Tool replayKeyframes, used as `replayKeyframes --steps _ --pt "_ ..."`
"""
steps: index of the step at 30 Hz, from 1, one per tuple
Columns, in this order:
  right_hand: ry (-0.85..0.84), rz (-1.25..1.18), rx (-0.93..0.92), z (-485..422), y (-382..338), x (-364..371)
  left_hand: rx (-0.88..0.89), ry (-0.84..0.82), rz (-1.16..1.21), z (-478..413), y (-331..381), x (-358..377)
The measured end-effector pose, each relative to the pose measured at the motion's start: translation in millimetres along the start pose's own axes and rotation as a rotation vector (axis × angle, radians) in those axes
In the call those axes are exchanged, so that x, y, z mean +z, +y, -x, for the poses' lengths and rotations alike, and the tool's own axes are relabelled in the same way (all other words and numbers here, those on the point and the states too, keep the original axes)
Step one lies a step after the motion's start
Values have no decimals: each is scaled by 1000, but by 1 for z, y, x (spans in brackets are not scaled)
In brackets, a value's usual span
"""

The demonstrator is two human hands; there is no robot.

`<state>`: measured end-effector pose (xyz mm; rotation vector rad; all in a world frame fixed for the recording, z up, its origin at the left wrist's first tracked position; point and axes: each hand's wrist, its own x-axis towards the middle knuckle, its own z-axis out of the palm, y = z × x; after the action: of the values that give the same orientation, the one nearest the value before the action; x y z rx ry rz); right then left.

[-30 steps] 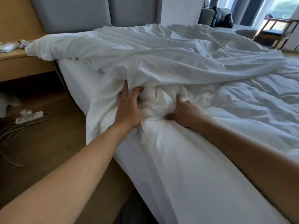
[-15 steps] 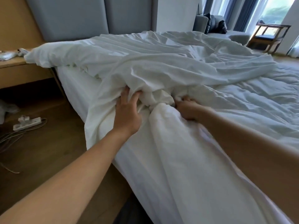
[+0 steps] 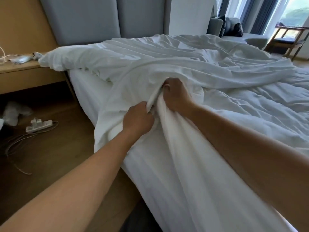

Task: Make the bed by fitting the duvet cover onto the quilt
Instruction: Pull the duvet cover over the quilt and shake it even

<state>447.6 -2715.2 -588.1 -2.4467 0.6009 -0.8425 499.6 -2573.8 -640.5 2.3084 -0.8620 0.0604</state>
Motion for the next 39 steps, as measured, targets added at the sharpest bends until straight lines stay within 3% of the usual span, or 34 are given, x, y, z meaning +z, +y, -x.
replayKeyframes --steps 2,3,5,8,14,18,22,26,28,30,32,33,36,39 --pt "292 -39 4 -18 0 -14 9 4 112 4 12 4" --pt "345 -30 5 -21 5 -17 13 6 147 6 17 5" --pt "147 132 -1 -7 26 -7 16 18 160 10 22 4" --pt "-385 418 75 46 55 24 -3 43 139 8 13 2" --pt "-778 575 63 11 39 -6 -9 13 162 6 -2 6" --pt "-577 686 -359 14 21 -10 -33 -8 159 7 -8 11" --pt "-545 608 -320 25 28 5 6 16 142 9 -14 4" --pt "-541 560 -315 36 35 11 171 96 96 2 -31 -24" --pt "-530 575 -337 43 39 13 142 209 -3 -16 -45 -46" --pt "-526 567 -285 43 36 18 27 162 -51 -39 -55 -68" --pt "-542 355 -81 39 22 19 -34 -33 -32 -55 -54 -73" --pt "-515 116 52 38 14 18 -15 -109 -37 -58 -49 -69" --pt "-254 -606 397 35 0 17 177 -160 -73 -55 -36 -47" --pt "-159 -807 556 39 2 6 293 -272 -15 -47 -33 -44"
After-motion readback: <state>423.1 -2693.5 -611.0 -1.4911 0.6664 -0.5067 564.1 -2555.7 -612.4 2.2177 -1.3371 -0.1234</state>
